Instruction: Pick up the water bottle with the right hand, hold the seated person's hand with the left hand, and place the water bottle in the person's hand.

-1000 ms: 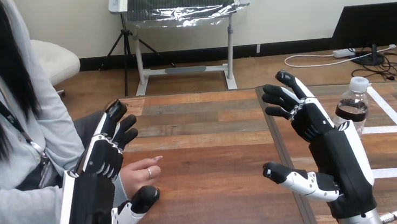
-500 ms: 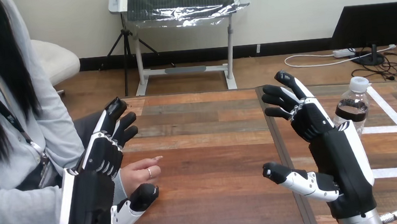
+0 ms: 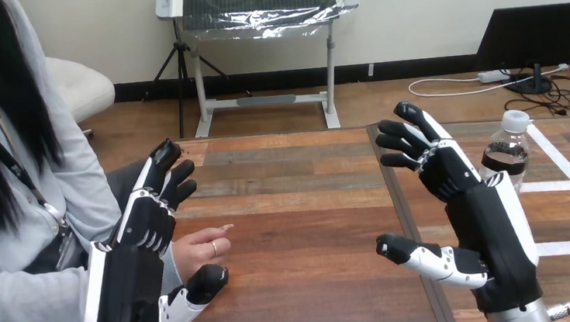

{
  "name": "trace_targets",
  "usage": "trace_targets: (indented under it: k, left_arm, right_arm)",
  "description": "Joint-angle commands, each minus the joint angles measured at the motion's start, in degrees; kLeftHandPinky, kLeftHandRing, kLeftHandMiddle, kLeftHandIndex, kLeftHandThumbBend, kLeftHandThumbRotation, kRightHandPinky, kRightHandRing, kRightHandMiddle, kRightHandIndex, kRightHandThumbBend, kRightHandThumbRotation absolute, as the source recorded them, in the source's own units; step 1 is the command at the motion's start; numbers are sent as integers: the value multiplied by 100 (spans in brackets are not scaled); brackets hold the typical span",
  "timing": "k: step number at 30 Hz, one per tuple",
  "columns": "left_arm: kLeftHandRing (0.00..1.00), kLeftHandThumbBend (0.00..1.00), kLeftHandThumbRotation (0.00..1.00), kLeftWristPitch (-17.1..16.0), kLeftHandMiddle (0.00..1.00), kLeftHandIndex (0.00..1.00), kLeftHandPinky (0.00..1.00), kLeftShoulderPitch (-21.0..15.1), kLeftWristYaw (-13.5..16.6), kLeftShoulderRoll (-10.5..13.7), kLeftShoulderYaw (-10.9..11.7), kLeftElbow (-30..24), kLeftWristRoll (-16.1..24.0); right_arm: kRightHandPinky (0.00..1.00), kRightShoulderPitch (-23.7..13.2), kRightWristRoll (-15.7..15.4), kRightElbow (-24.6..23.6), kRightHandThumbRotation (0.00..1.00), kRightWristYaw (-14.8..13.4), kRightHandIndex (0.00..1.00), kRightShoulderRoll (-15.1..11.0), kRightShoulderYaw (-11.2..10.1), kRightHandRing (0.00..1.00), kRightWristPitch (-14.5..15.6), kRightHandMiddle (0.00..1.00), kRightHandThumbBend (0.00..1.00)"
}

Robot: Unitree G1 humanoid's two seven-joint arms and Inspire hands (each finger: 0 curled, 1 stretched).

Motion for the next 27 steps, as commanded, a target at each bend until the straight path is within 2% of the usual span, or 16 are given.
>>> trace_targets:
  k: [1, 5, 13, 19, 25, 27]
  left_arm:
    - [89, 100, 66, -115, 93, 91, 86, -384, 49, 20, 89, 49, 39]
    - [89, 100, 66, -100, 93, 91, 86, -397, 38, 30, 80, 56, 18]
    - [90, 100, 66, -8, 94, 91, 86, -398, 16, 18, 45, 35, -59]
    - [90, 100, 66, 10, 94, 92, 86, -402, 47, -8, 48, 24, -24]
    - [90, 100, 67, -49, 94, 92, 87, -432, 50, -25, 44, 73, -16]
    - [90, 100, 67, -87, 94, 92, 87, -455, 27, -19, 38, 119, -39]
  right_arm:
    - [76, -628, -124, -67, 50, -178, 91, -114, -181, 83, -172, 87, 86]
    - [76, -771, -432, -15, 50, -444, 90, -159, -405, 83, -232, 86, 87]
    - [77, -1067, -661, 80, 48, -846, 88, -344, -674, 83, -97, 86, 89]
    - [79, -1403, -732, 293, 46, -1067, 88, -640, -867, 83, -51, 87, 90]
    - [76, -1741, -1039, 541, 46, -1491, 87, -922, -1116, 81, -2, 85, 91]
    - [76, -1851, -1073, 598, 46, -1603, 86, -1024, -1169, 81, 96, 85, 92]
